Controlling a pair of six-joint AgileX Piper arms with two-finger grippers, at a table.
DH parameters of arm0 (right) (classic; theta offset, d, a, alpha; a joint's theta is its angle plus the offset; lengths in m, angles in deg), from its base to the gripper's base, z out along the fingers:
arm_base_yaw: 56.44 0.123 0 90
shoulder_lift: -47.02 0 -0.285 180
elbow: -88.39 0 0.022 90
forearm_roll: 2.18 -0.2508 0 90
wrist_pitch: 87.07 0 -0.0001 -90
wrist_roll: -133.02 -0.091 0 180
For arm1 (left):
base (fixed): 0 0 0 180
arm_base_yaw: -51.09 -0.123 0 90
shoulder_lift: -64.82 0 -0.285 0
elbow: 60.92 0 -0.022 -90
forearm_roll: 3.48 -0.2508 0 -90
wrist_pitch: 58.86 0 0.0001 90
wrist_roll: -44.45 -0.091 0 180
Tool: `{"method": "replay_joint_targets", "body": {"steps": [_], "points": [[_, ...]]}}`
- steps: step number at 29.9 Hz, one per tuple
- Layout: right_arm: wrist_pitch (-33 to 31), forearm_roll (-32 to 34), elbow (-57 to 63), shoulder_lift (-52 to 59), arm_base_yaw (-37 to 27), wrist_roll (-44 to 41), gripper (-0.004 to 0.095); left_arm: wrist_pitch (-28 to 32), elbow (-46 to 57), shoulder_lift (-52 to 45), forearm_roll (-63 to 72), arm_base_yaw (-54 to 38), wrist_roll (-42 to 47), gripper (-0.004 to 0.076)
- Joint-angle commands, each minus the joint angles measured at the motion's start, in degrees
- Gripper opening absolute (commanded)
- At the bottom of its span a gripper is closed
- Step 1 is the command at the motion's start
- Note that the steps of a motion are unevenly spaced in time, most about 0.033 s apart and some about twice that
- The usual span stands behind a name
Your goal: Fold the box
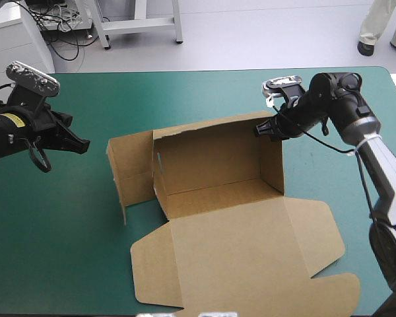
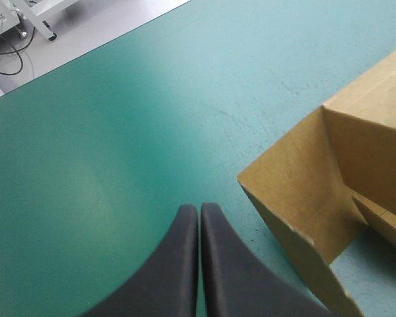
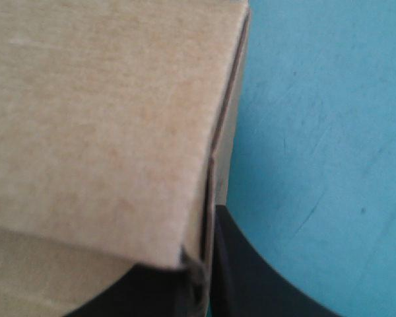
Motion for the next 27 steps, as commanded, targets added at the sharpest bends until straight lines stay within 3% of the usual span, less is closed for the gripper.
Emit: {"method": "replay_joint_targets", "body": {"steps": [1,6,9,16,23,27], "points": [[1.27,0.0,-6.04,-4.07,-0.12,-0.81,-0.0018,3.65,-1.7,-1.36,0.61,-0.02,0.35,-0.0006],[0.31,0.0,-11.36,-10.5,-0.12,-0.78,-0.0007,3.33,-1.7,-1.45,1.17,-0.02,0.61,-0.0006],[0.77,0.14,-12.78,-12.78,-0.12,-0.35,0.0049,3.43,-1.7,-1.45,1.54,-0.02,0.61,-0.0006],[3.22,2.66,-13.76,-13.92,-0.12,0.2,0.0324,4.52,-1.7,-1.45,1.54,-0.02,0.61,-0.0006],[-3.25,2.59,-19.61,-13.51,-0.12,0.0,0.0747,4.52,-1.7,-1.45,1.54,-0.02,0.61,-0.0006],[-3.25,2.63,-19.88,-10.25,-0.12,-1.08,0.079,4.52,-1.7,-1.45,1.54,-0.02,0.61,-0.0006]]}}
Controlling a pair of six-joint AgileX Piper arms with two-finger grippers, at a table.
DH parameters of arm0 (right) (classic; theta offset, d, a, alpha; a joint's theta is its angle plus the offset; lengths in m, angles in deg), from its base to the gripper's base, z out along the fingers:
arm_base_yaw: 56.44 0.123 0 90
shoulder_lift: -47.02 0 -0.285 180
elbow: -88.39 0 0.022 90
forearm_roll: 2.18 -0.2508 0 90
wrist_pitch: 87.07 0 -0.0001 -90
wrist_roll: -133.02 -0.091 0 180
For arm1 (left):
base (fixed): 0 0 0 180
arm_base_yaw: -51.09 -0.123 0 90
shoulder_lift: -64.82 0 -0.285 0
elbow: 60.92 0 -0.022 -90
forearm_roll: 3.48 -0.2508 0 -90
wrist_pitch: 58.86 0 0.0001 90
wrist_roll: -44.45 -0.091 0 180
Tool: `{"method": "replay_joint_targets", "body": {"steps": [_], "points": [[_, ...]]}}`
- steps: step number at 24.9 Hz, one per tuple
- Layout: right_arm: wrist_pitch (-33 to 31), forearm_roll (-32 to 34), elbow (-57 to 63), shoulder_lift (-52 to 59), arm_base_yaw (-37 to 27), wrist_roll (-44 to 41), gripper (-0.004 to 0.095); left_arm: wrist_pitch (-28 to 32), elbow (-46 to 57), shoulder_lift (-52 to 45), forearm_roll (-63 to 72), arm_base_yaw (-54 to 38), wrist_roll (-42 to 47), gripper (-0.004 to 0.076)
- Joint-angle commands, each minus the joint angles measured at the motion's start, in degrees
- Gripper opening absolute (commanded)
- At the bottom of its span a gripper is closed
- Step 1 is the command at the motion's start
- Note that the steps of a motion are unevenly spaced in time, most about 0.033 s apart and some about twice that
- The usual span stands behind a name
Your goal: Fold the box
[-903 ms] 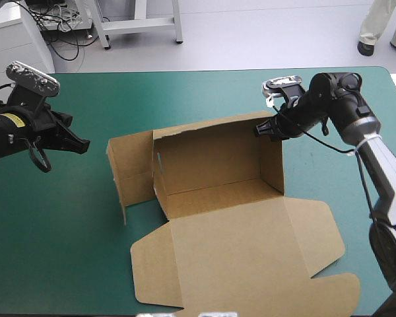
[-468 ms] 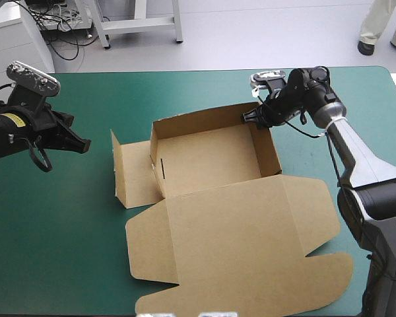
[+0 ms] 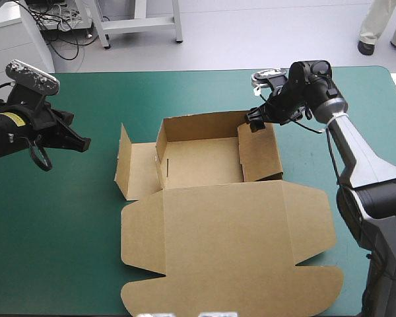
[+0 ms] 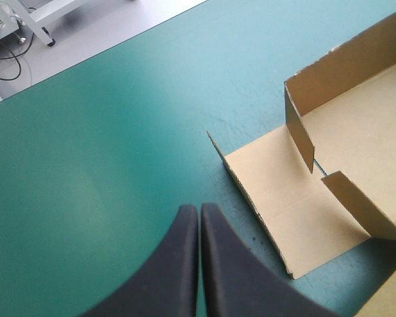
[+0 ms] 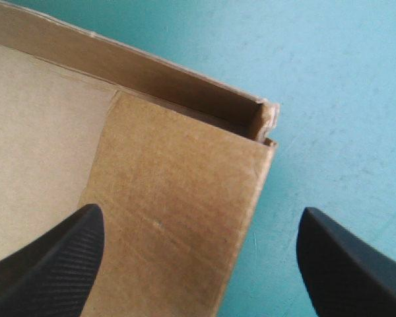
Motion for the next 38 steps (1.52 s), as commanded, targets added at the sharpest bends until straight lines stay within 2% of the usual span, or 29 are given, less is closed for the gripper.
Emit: {"method": "replay_joint_targets", "body": {"steps": [1,6,9,14,22,26,29,30,31,34,35,38], "points": [[-0.91,0.36,-2.18,6.78,-0.12,-1.19,0.079,3.57,-1.7,-1.43,0.82,-0.02,0.44,-0.0006],[-1.01,0.87,-0.72,11.52,-0.12,-4.38,0.079,3.23,-1.7,-1.43,0.82,-0.02,0.44,-0.0006],[-1.01,0.09,5.49,15.96,-0.12,-4.8,0.0789,1.06,-1.7,-1.43,0.82,-0.02,0.44,-0.0006],[-0.9,-0.33,12.72,17.01,-0.12,-5.11,0.0787,0.98,-1.7,-1.43,0.82,-0.02,0.44,-0.0006],[0.38,-1.71,15.01,8.69,-0.12,-4.94,0.0786,1.09,-1.7,-1.43,0.82,-0.02,0.74,-0.0006],[0.38,-2.07,14.76,6.54,-0.12,-4.49,0.0734,1.2,-1.7,-1.43,1.66,-0.02,0.74,-0.0006],[0.63,-2.07,14.68,6.04,-0.12,-4.49,0.0611,1.2,-1.7,-1.43,1.66,-0.02,0.74,-0.0006],[0.79,-2.07,14.63,6.04,-0.12,-4.49,0.054,1.09,-1.7,-1.43,1.66,-0.02,0.74,-0.0006],[0.89,-1.82,14.54,6.04,-0.12,-4.49,0.044,1.09,-1.7,-1.43,1.66,-0.02,0.74,-0.0006],[0.77,-1.7,14.54,5.93,-0.12,-3.66,0.0045,0.98,-1.7,-1.43,2.2,-0.02,0.74,-0.0006],[0.38,-1.7,14.54,5.68,-0.12,-3.37,-0.0027,0.98,-1.7,-1.43,2.29,-0.02,0.74,-0.0006],[0.13,-1.47,14.54,5.56,-0.12,-3.49,-0.0024,0.76,-1.7,-1.43,2.29,-0.02,0.74,-0.0006]]}}
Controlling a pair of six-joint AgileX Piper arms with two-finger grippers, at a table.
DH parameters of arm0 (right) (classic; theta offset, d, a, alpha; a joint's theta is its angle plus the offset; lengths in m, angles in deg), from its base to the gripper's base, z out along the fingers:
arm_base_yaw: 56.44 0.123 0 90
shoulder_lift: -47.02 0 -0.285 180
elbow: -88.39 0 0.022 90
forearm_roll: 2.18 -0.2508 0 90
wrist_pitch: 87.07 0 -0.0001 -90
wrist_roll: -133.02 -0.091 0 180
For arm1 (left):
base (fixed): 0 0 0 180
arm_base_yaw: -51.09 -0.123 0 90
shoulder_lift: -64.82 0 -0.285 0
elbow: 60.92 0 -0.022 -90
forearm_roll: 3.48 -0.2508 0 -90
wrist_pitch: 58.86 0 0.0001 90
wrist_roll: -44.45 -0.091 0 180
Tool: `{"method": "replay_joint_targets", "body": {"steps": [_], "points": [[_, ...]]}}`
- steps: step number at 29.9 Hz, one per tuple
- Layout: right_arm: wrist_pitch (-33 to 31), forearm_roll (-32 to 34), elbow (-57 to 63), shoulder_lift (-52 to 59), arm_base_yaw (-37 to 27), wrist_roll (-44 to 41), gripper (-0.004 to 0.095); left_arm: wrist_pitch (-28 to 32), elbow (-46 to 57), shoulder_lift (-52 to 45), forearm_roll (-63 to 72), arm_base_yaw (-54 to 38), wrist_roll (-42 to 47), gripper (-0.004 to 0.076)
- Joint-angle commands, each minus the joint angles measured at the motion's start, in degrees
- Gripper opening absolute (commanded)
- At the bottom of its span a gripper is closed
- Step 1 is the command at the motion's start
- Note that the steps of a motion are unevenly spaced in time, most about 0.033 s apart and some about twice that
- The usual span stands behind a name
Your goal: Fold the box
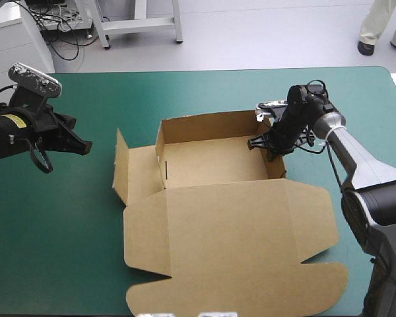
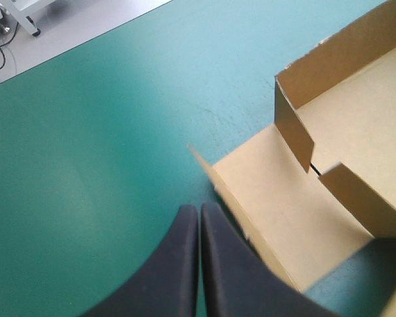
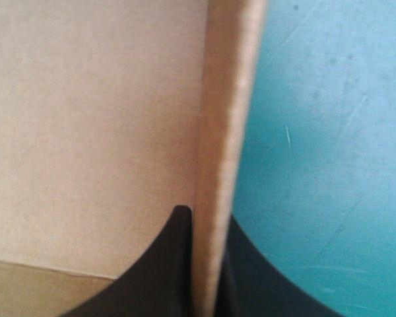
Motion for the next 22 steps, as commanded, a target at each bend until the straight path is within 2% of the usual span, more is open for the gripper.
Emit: {"method": "replay_joint_targets", "body": {"steps": [1,12,18,22], "points": [[-0.45,-0.57,-1.85,2.92,-0.12,0.96,-0.0023,2.56,-1.7,-1.31,1.23,-0.02,0.67,-0.0006],[-1.38,2.28,-3.74,12.63,-1.41,3.56,-0.0023,3.42,-1.7,-1.21,-0.75,-0.02,5.19,-0.0006],[-1.38,0.57,-3.64,20.1,-6.59,8.22,-0.0023,3.42,-1.7,-1.19,-2.49,-0.02,5.34,-0.0006],[-1.38,-5.44,-3.64,24.82,-13.26,13.36,-0.0023,3.64,-1.7,-1.07,-2.54,-0.02,5.47,-0.0006]]}}
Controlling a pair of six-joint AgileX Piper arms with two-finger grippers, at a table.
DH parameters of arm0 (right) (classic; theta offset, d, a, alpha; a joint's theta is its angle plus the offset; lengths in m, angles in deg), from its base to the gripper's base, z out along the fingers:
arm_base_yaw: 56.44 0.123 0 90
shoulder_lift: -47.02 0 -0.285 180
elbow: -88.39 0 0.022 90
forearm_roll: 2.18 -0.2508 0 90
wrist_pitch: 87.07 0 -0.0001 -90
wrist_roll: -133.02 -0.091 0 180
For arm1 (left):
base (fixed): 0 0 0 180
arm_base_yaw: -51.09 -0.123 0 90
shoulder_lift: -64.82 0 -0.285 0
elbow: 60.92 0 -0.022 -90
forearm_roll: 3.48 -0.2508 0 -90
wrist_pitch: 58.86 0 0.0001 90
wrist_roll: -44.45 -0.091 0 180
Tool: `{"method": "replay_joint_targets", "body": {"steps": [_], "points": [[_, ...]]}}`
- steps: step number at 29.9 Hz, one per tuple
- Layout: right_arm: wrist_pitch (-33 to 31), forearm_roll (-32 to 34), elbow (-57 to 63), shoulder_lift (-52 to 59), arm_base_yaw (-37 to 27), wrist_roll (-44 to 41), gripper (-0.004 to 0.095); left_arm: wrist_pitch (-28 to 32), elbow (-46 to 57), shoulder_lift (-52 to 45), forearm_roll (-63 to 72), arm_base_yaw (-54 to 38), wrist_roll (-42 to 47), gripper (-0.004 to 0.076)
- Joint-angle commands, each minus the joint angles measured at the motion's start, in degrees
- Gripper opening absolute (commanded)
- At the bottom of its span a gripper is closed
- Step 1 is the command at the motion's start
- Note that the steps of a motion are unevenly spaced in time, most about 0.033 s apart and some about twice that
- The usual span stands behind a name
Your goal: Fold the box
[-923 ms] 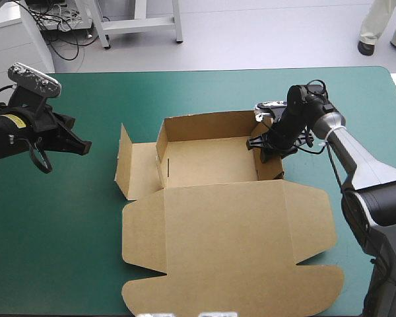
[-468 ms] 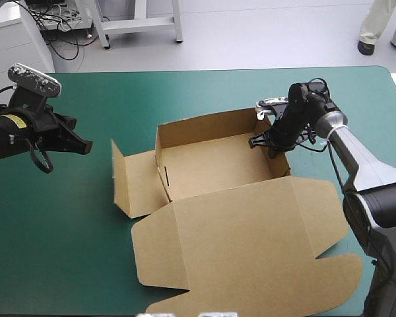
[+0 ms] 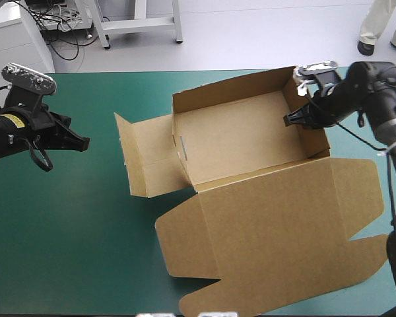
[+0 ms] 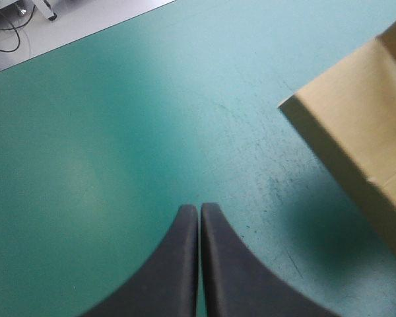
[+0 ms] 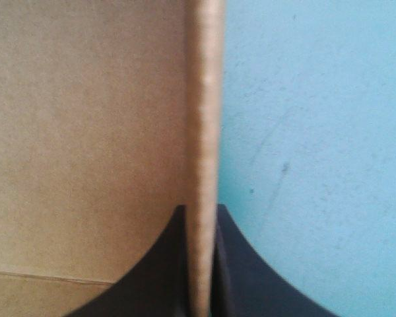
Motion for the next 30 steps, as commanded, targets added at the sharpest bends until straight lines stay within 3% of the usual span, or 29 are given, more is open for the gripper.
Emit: {"method": "replay_joint_targets", "body": {"steps": [1,9,12,16,20,30], "points": [[-0.34,-7.08,-1.89,7.19,-5.95,4.76,-0.0023,3.59,-1.7,-0.84,0.06,-0.02,1.08,-0.0006],[-0.34,-14.1,-1.89,12.82,-13.88,8.77,-0.0024,3.27,-1.04,1.83,-0.07,-0.02,1.89,-0.0006],[-0.34,-15.72,-1.89,13.35,-13.92,8.78,-0.0023,6.02,1.55,3.27,0.76,-0.02,1.89,-0.0006],[-0.34,-18.7,-1.89,13.36,-13.92,8.88,-0.0023,14.31,8.59,4.55,7.67,-0.02,0.86,-0.0006],[-0.34,-20.09,-1.89,13.44,-13.92,9.27,-0.0023,19.33,14.58,6.23,22.45,-0.02,-9.79,-0.0006],[-0.34,-21.01,-1.89,13.44,-13.92,10.89,-0.0023,15.05,15.48,12.61,55.39,-0.02,-27.88,-0.0006]]}}
